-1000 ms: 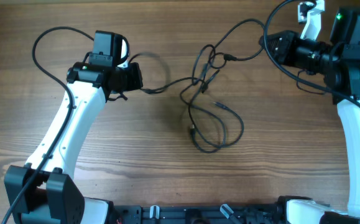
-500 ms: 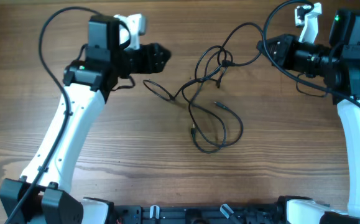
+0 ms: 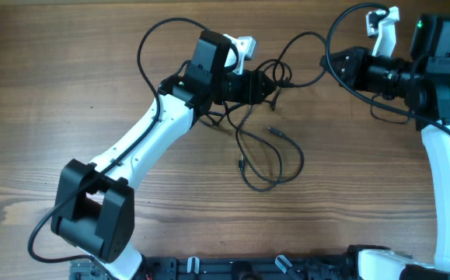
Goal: Untangle cables
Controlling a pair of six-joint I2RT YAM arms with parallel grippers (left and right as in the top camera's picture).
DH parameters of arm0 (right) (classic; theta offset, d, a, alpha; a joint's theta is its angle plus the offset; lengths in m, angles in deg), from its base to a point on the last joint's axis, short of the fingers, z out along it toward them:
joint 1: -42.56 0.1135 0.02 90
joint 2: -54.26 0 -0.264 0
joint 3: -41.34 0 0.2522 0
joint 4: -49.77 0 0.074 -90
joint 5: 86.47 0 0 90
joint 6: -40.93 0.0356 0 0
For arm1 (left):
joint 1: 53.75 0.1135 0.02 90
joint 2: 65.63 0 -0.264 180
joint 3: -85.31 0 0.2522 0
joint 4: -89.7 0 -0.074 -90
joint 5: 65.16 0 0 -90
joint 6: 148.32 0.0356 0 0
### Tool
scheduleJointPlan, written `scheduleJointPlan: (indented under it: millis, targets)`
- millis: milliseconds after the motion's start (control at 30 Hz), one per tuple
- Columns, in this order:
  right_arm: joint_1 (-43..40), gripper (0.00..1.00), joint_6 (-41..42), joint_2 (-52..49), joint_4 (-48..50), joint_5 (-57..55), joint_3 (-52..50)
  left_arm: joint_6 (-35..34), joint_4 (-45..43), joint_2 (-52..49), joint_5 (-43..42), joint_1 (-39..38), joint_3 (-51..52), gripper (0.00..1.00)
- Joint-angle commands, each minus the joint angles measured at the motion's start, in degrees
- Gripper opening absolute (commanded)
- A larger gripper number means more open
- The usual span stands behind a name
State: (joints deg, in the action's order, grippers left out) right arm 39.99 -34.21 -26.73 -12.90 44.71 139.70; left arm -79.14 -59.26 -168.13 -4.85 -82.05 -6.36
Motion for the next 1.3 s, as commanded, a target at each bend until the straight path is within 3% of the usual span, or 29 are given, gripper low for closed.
scheduleJointPlan:
  millis: [0,33,67,400,633,800,867,1100,1200,1267]
  targets:
    - [-0.3,0.04,-1.4,0.9,-0.3,1.3,1.0,-0.7,-0.5,0.3,5.4,-0.1,-0.4,0.19]
    - [-0.3,0.04,-1.4,0.8,-0.6,1.3,1.0,-0.7,-1.0,0.5,6.4,0.2,-0.4,0.06]
    - [-0.3,0.04,-1.4,0.7,-1.0,0.8,1.0,-0.7,-1.5,0.9,6.4,0.7,-0.5,0.04]
    - [-0.3,0.04,-1.1,-2.1,-3.7,-7.6,1.0,-0.7,7.0,13.8,6.4,11.6,-7.3,0.04]
    - [-0.3,0.04,-1.2,-6.5,-4.3,-10.7,0.9,-0.6,18.9,19.6,6.4,27.4,-7.3,0.04]
    - [-2.0,0.04,-1.2,-7.2,-3.7,-10.3,0.9,7.4,30.7,19.5,6.4,36.7,-7.3,0.04]
    - [-2.9,0.04,-1.8,-7.1,-3.2,-5.7,0.9,10.4,34.7,19.4,7.2,38.8,-7.3,0.04]
    - [-6.7,0.04,-6.9,-6.9,4.6,26.6,0.9,10.7,39.3,17.9,11.5,39.3,-7.2,0.04]
    - [-10.8,0.04,-2.3,-6.1,9.9,38.9,0.9,11.5,40.3,16.1,11.6,39.3,-7.2,0.04]
    - [-14.4,0.04,5.6,-5.8,18.6,48.8,0.9,11.5,40.9,14.9,11.6,39.3,-7.2,0.04]
